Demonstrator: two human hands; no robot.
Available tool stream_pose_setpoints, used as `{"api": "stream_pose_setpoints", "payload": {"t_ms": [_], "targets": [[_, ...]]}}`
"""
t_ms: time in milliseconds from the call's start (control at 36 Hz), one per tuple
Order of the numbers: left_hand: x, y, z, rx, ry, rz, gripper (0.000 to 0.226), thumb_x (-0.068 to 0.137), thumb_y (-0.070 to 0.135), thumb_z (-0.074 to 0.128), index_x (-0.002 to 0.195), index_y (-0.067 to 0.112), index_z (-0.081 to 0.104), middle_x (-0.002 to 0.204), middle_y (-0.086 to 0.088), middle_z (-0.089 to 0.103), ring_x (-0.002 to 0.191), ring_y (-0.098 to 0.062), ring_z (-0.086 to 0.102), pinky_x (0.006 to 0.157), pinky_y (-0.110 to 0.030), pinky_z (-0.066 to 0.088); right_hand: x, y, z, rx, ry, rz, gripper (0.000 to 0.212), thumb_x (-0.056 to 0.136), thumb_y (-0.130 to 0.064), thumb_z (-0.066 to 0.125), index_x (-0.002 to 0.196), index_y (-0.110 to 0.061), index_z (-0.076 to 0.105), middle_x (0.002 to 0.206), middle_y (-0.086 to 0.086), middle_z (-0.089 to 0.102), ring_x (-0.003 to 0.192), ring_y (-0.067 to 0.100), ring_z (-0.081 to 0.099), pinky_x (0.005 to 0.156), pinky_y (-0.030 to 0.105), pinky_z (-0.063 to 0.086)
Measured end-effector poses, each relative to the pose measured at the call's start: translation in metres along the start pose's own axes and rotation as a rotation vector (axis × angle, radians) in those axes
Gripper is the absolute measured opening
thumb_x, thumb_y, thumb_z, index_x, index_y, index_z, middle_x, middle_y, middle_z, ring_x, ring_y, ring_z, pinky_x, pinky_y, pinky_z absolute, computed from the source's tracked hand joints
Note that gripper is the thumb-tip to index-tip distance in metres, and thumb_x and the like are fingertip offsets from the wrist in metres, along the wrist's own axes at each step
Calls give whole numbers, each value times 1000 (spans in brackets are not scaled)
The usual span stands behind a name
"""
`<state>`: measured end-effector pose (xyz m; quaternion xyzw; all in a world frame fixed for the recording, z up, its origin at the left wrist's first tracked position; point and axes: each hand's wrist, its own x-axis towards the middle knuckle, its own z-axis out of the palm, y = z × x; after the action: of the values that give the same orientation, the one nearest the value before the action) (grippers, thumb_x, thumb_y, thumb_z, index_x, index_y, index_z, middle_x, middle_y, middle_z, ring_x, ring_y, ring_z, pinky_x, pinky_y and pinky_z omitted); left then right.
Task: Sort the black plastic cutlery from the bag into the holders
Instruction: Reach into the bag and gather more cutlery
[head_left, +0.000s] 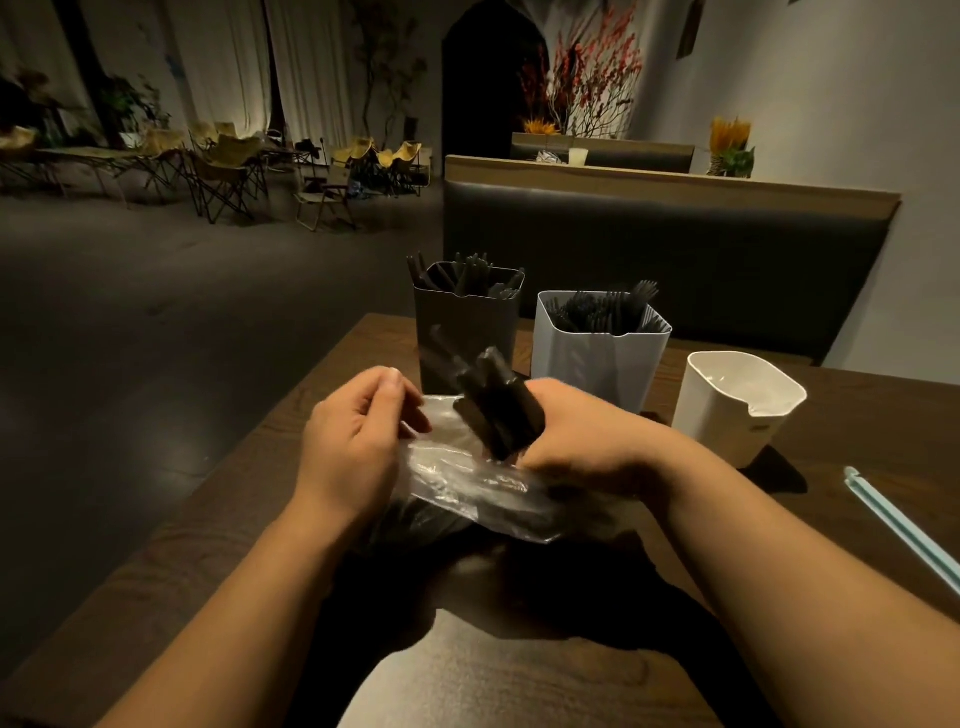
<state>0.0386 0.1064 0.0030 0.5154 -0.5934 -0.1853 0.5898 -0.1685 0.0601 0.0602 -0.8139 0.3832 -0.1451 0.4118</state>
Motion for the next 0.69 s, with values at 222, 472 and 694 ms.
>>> {"api": "stream_pose_setpoints", "payload": {"t_ms": [222,472,694], "targets": [[-12,10,4,494,-385,267,9,85,46,62,85,37,64,80,21,62,78,-3,57,66,-23,45,-7,12,-6,533,237,-85,13,85,9,66,97,6,64,83,13,69,77,20,71,68,22,55],[9,53,23,148,-400,-98,36,80,2,67,100,32,61,99,9,68,88,-2,65,69,-19,52,-22,16,2,764,504,-165,12,87,2,68,98,1,63,79,11,68,75,22,70,65,25,56],[-1,35,81,-373,-629,-252,85,74,-6,73,139,37,41,136,2,54,124,-17,59,95,-35,56,-28,36,24,937,707,-24,20,89,0,67,76,-13,75,72,10,72,69,21,72,69,36,60]]}}
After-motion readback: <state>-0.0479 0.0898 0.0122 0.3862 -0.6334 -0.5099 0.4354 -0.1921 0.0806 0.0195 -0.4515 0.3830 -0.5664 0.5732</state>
